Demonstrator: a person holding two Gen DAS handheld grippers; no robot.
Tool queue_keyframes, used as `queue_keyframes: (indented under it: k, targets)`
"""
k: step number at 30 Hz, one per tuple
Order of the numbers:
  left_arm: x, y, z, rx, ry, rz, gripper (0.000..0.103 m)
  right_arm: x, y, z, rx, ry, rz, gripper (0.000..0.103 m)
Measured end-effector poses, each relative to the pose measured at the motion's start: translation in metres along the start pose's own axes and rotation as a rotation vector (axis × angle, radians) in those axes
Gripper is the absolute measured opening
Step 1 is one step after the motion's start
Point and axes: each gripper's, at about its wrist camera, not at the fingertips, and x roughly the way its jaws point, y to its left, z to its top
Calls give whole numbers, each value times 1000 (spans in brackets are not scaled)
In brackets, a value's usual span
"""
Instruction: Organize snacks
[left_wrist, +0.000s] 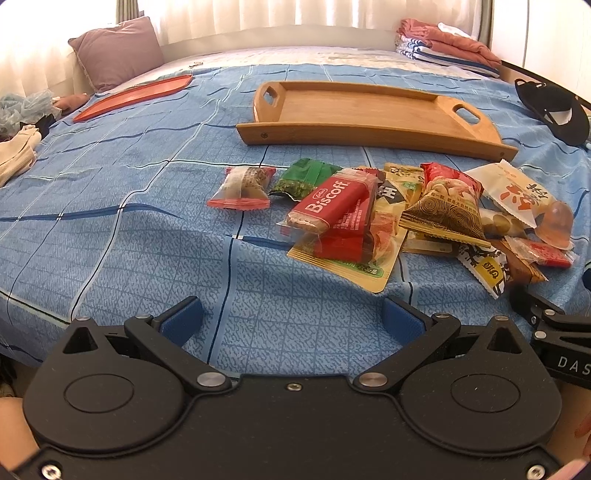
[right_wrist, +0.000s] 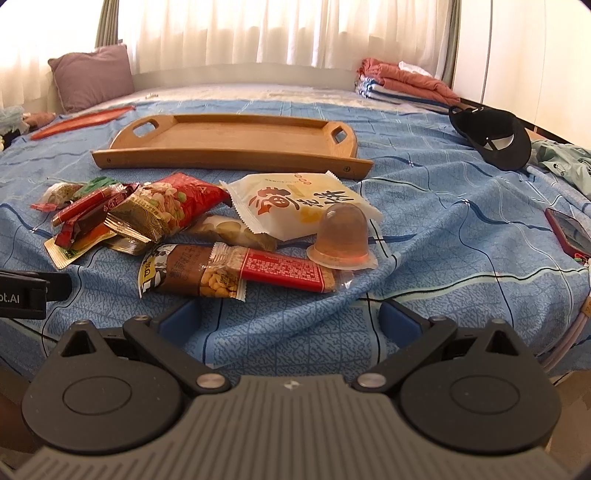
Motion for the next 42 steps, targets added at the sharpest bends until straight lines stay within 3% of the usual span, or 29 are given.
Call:
queue_keyframes:
  k: [6,11,14,18,22,24,33,36,39,42]
  targets:
    - [-5,0,1,-16,-5,-5,103,-5,-4,6,19,-4,10,103]
    - [-18,-1,2,15,-56,-41,90,-19,-4,9,9,-64,13,101]
    - [-27,-5,5,39,-105,-43,79,-25,-4,12,-14,-104,13,98]
    - [-32,-7,13,44,-146,-84,67,-23,-12,19,57,-102,40,86]
    - [-27,-10,21,61,-136,-103,33,-13,-16,22,87,-71,45,81]
    - [-23,-11,24,64,-132,-114,25,-9,-17,22,93,-62,49,80]
    - [11,5,46,-1,-131,-148,27,-2,-20,23,130,-44,74,79]
    - [21,9,50,-20,-139,-167,40,1,-21,22,148,-33,125,89]
    - [29,11,52,-30,-143,-184,43,5,-14,22,115,-31,110,91]
    - [33,13,53,-77,-139,-185,54,8,-12,23,115,-29,96,91]
